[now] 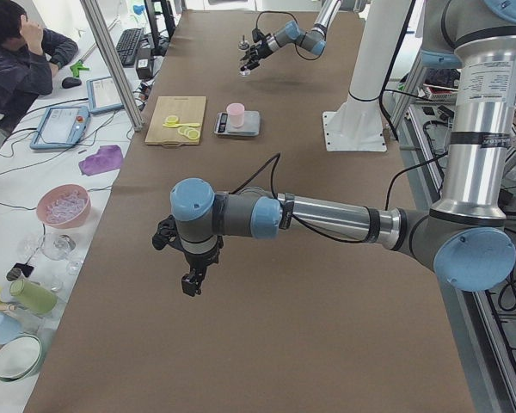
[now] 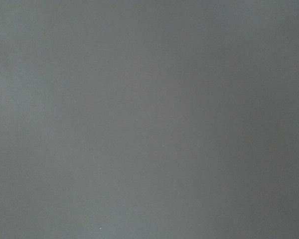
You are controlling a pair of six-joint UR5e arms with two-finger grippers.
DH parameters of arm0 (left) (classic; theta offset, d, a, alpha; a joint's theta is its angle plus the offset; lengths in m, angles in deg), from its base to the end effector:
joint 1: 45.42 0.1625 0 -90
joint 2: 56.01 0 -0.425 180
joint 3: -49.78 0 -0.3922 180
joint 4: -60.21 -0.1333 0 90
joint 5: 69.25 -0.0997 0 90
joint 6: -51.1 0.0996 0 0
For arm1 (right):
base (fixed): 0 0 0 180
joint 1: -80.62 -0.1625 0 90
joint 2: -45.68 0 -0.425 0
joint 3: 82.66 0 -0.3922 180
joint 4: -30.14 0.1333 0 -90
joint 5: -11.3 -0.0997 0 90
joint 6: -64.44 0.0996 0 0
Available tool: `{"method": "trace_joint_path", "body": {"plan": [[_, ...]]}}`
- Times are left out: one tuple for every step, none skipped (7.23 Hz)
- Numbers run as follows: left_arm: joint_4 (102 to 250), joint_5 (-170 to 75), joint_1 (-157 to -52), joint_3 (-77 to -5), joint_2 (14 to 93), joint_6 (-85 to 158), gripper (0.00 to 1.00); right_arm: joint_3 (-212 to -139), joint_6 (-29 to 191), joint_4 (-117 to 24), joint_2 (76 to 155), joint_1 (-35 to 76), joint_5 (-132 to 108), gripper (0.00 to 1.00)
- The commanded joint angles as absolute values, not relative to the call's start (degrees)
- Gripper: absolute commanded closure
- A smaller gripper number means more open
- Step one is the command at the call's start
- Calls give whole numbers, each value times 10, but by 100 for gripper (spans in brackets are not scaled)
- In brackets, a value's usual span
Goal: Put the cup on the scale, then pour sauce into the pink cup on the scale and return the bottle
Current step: 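Lift the glass bottle off the table with the right gripper, then carry the bottle with the right gripper over the pink cup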
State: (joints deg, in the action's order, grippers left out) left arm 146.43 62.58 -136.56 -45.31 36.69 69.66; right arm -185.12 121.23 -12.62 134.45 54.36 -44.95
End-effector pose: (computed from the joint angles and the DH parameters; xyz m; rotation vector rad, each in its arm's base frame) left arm -0.0771 -0.5118 0.6009 0.1915 0.7107 0.3158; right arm -0.3748 -0.3953 0.4477 0.9707 -0.6300 0.2054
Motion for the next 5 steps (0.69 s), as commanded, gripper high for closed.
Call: {"method": "trace_joint_path", "body": {"plan": [[1467,626,-1366,-461,351,697,2,-1898,1213,-296,1305,544,-443,100],[1467,626,-1366,-466,343,697,2,-1897,1215,-365,1269,545,-436,100],[1467,626,-1366,-469,340,697,2,-1897,1238,-438,1234,548,-431,100],[1467,626,-1366,-469,337,697,2,-1897,1254,-514,1192,556,-421,100],[1467,626,-1366,-469,337,697,2,-1896,1272,-577,1164,565,-408,100]]}}
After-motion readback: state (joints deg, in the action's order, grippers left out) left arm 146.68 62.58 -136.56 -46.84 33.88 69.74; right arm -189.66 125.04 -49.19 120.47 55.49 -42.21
